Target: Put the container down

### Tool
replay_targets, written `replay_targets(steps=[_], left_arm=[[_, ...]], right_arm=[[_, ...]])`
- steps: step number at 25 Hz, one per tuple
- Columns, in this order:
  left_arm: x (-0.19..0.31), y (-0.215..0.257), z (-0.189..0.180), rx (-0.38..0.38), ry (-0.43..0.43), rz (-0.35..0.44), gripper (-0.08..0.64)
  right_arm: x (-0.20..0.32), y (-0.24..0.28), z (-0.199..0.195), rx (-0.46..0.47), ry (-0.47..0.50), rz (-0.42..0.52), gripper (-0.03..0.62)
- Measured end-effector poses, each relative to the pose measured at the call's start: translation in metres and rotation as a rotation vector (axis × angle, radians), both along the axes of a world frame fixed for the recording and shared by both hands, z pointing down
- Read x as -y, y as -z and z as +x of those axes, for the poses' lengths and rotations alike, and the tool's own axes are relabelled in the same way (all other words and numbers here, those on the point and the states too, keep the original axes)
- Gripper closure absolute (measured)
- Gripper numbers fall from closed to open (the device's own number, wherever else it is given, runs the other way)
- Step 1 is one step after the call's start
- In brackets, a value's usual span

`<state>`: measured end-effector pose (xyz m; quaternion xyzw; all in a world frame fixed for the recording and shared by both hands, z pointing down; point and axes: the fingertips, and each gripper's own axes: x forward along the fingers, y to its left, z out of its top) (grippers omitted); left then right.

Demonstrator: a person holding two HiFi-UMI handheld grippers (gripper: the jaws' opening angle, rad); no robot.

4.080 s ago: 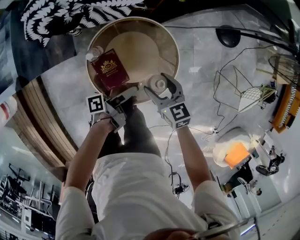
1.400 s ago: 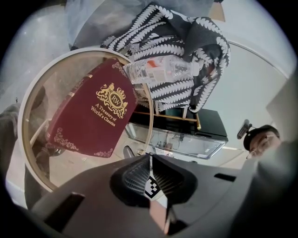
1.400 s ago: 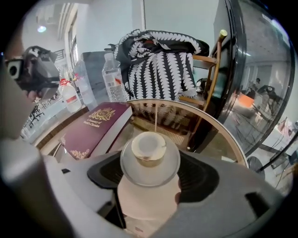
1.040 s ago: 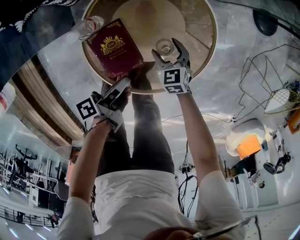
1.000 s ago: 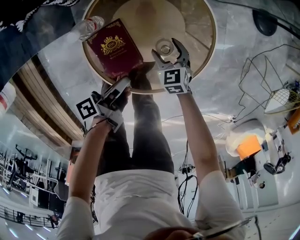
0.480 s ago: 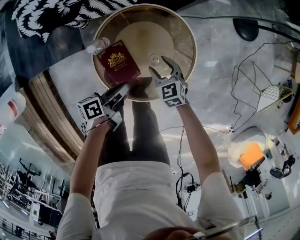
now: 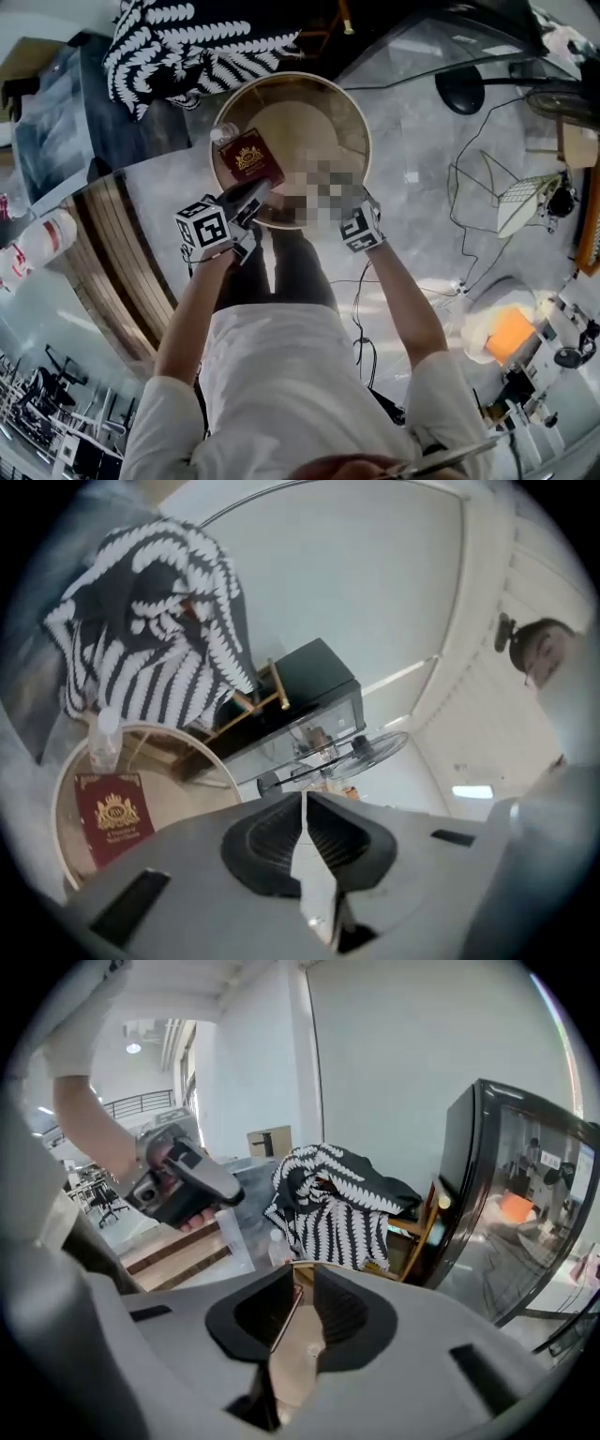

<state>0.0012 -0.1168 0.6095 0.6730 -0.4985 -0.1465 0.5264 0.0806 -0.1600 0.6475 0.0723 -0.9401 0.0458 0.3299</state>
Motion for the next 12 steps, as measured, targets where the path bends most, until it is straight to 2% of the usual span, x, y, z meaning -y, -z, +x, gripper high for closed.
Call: replay_targets(steps=[2, 4, 7, 12], left_arm=[[0.002, 0.021, -0.003, 0.108, -0.029, 0.037, 0.538], [-0.001, 0.042, -0.006, 0.169, -0.044, 0.076, 0.538], [-0.019, 0.074, -0.006, 0.212, -0.056, 0.112, 0.538], [-0.049, 0.111, -0.010, 0.283, -0.112, 0.160, 0.538]], right_arm=[[-0.006, 0.024, 0.001, 0.024, -0.018, 0.004, 0.549], [-0.013, 0.046, 0.001, 0.046, -0.051, 0.007, 0.552], [-0.034, 0.078, 0.005, 0.062, -0.103, -0.009, 0.555], [-0.058, 0.119, 0.008, 0.078, -0.196, 0.020, 0.565]])
